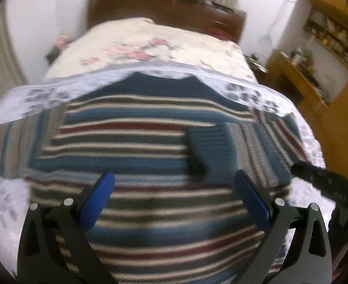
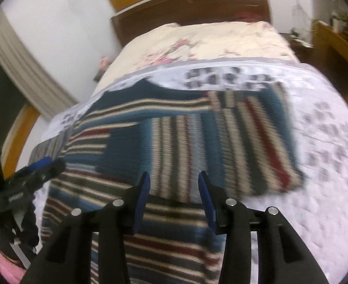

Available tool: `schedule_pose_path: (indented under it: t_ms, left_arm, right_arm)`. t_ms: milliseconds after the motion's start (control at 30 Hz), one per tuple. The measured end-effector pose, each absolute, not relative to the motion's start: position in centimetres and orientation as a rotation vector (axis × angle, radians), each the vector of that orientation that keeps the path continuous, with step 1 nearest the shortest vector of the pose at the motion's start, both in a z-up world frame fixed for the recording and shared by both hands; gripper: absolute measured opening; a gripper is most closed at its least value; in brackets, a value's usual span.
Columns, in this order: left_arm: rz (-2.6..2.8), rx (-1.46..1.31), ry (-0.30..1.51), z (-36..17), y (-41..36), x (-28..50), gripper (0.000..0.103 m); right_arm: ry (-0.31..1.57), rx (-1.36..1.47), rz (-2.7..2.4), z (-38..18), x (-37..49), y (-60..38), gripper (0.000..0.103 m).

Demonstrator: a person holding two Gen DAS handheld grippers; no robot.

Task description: Fold small clothes

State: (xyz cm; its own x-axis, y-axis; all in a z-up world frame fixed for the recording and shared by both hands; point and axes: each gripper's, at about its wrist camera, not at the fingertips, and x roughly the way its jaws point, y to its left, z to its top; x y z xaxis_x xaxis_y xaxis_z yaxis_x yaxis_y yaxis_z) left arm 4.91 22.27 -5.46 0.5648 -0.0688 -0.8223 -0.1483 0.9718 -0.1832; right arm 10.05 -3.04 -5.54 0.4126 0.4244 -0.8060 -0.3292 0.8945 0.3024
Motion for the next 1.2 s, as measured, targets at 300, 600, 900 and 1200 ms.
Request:
schedule_pose_path:
  t_ms: [300,600,900,1200]
  left_arm:
    - [0.038,-0.298,1.151,-10.9,18.5,11.0,0.097]
    - [-0.002,-0.438,1.118,-10.4,19.3,11.7,0.006]
    - [0.098,-0.463,0.908,-4.9,25.5,9.8,0.005]
    - [0.186,-0.455,0.947,-5.9,31.4,8.4,0.006]
  right_arm:
    - [1.009,0.121,0.385,-4.7,8.4,-7.8,0.044]
    - [0.985,0.119,0.369,-4.3,7.9,-8.1,0.044]
    - [1.008,0.102,0.38,-5.1,8.8,-6.9,0.044]
    - [1.055,0.186,0.501,-6.3,12.0,-3.5,0.044]
